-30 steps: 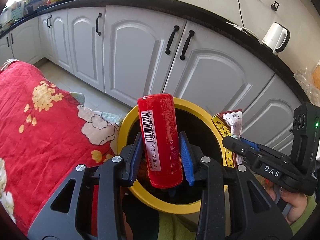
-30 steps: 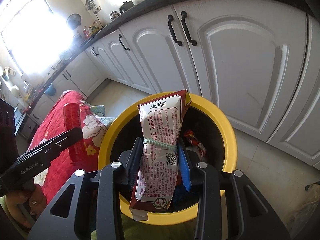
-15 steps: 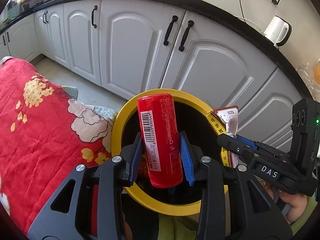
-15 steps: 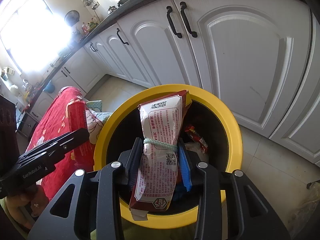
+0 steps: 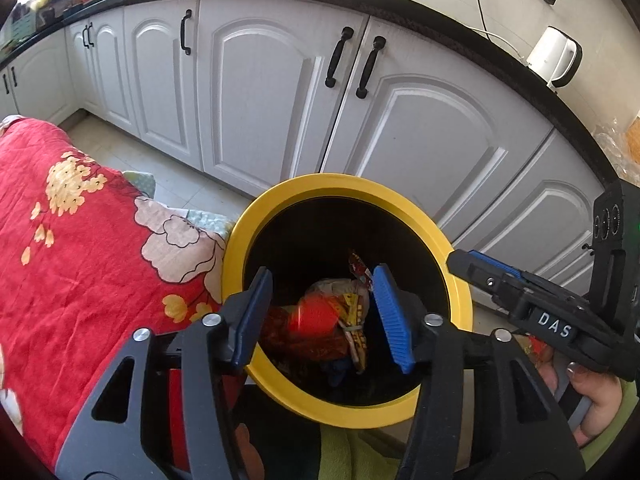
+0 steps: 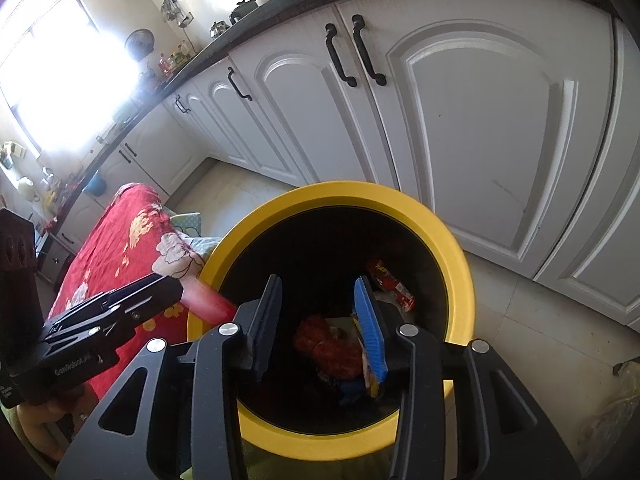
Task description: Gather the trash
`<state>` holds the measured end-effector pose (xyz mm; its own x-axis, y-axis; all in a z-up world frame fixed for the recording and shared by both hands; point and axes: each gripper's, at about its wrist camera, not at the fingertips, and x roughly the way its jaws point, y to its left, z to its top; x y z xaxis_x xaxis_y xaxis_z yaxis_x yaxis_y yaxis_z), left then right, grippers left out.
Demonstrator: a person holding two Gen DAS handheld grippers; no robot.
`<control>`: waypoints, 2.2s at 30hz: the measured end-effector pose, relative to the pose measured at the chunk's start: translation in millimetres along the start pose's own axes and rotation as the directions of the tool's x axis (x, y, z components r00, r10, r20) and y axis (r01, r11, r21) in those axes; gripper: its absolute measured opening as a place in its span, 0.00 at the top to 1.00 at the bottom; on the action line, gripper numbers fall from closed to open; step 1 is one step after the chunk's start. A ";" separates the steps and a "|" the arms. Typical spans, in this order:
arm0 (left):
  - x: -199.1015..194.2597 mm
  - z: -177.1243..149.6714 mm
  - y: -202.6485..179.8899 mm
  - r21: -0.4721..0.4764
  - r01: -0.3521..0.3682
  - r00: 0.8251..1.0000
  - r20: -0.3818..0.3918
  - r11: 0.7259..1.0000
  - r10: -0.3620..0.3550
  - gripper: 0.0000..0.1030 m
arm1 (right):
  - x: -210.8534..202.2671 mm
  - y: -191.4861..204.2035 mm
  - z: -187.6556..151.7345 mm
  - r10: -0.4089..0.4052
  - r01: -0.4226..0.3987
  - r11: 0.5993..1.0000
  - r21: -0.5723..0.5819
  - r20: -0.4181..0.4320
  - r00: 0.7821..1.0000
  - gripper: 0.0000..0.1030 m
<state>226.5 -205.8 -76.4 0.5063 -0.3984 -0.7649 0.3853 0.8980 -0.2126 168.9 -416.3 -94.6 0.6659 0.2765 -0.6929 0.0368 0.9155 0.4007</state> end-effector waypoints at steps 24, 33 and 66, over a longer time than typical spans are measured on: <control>-90.5 -11.5 29.0 -0.050 -0.077 0.988 0.129 0.996 0.082 0.11 | -61.2 43.7 -17.5 -0.021 0.030 0.995 -0.091 0.102 0.995 0.17; -139.3 -34.1 41.3 -0.063 -0.128 0.969 0.204 0.990 0.138 0.11 | -80.1 78.2 -41.6 -0.005 0.025 0.988 -0.154 0.134 0.991 0.07; -191.8 -113.6 52.4 -0.103 -0.272 0.866 0.409 0.957 0.290 0.11 | -117.4 134.3 -110.7 -0.012 0.210 0.926 -0.315 0.528 0.849 0.06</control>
<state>61.9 -61.0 -9.9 0.8651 -0.1612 -0.4751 0.1520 0.9867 -0.0580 13.2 -293.4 -25.7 0.9585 0.0692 -0.2766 -0.0615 0.9974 0.0366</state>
